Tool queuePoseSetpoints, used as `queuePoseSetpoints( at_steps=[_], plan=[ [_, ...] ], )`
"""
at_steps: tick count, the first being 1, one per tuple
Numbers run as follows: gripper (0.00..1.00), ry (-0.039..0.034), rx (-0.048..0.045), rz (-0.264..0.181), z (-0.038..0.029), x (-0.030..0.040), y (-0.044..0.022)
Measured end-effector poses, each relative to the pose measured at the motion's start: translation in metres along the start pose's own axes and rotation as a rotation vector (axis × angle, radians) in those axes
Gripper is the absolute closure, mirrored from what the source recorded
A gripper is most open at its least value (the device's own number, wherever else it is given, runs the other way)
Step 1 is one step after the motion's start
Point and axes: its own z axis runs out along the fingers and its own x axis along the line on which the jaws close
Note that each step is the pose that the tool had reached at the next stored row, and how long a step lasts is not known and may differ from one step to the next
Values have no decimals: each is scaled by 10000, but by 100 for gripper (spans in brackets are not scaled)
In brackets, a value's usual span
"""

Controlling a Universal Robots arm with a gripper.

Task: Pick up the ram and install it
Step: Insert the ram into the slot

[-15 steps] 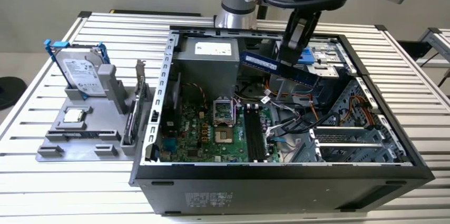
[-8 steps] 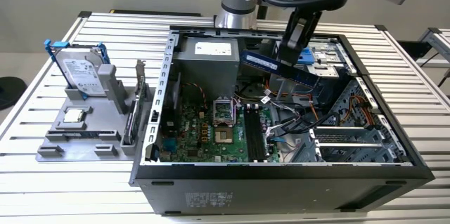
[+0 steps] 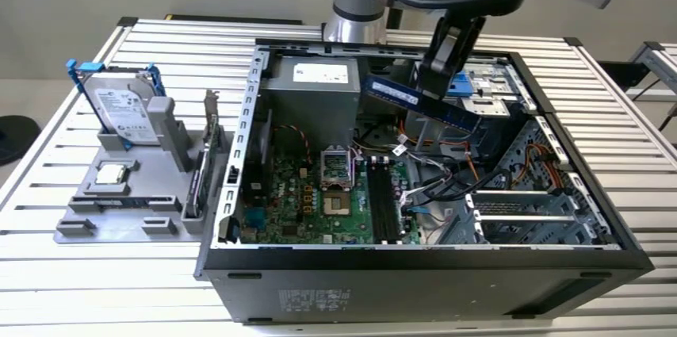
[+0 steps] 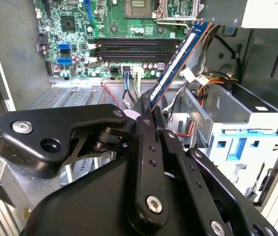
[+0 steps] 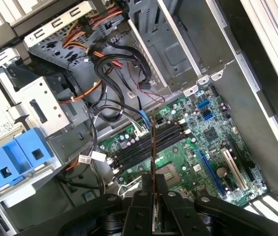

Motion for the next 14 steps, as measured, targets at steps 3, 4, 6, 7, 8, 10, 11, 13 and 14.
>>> queuePoseSetpoints(
  at_steps=[3,4,6,7,8,10,11,13,14],
  plan=[
    [100,3,1,127,0,1,3],
    [100,4,1,168,0,2,3],
    [100,5,1,253,0,3,5],
    [100,5,2,294,0,4,6],
    [100,7,2,336,0,4,7],
    [100,9,3,421,0,5,8],
    [100,10,4,465,0,5,9],
    [100,11,4,550,0,6,10],
    [100,12,4,599,0,6,10]
  ],
)
